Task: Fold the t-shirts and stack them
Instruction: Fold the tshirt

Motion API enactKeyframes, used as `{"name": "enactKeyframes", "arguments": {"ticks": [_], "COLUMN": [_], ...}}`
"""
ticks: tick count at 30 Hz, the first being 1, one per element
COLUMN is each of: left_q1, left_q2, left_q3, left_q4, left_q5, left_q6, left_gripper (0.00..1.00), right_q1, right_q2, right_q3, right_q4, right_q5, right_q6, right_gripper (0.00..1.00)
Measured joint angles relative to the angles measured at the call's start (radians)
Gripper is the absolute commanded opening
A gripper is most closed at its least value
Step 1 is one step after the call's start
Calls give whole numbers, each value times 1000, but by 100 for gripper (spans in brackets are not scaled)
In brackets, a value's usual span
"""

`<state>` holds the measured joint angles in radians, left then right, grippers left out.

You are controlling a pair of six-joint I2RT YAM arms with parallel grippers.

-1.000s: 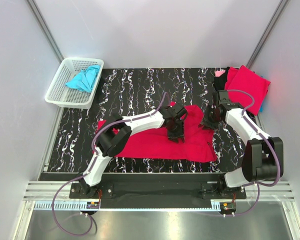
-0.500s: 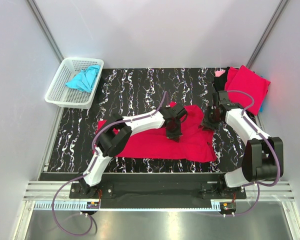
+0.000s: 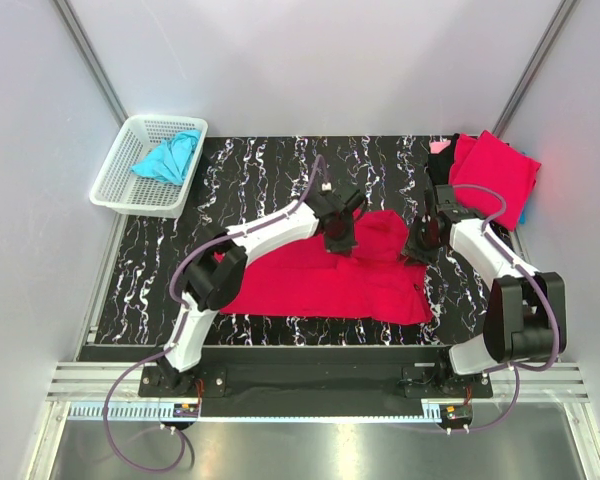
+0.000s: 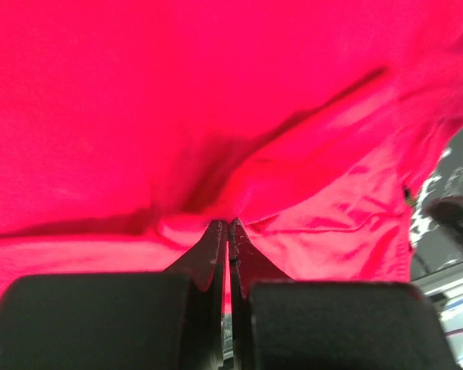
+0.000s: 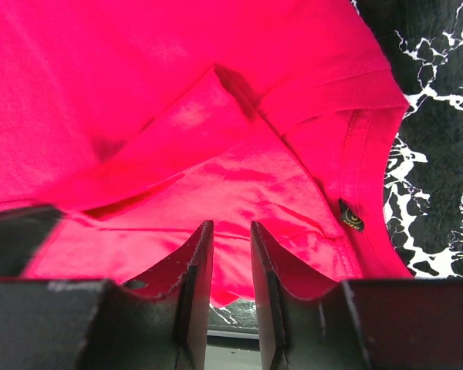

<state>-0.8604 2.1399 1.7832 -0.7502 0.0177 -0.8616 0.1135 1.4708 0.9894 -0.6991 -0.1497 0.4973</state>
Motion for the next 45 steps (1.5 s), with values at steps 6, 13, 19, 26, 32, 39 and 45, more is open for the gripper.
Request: {"name": "enactKeyframes", "arguments": {"ticks": [6,13,19,26,32,39,45], "left_q1": [58,80,86,100,104,110,124], "left_q2": [-5,13,40,42,42,42,42], "left_q3": [39,66,66,66,66,52,-13], "left_q4": [-5,-8,-12,-12,-11,-11,-7], "left_q5": [-4,-4,-4,-3,0,0,-66], "left_q6": [20,35,46,53,58,73,76], "left_gripper": [0,2,3,3,9,37,44], "right_q1": [0,0,0,0,0,0,0], "right_q2": [26,124,250,367,425,494,534], "right_q3": [-3,-1,54,161,217,292,329], "right_q4": [5,31,57,103,131,184,245], "right_q5": [-14,-48,-82,-107,-115,-160,-212], "right_q6": [-8,-34,-43,-45,-45,-44,-37], "right_gripper": [33,32,29,25,25,24,24]}}
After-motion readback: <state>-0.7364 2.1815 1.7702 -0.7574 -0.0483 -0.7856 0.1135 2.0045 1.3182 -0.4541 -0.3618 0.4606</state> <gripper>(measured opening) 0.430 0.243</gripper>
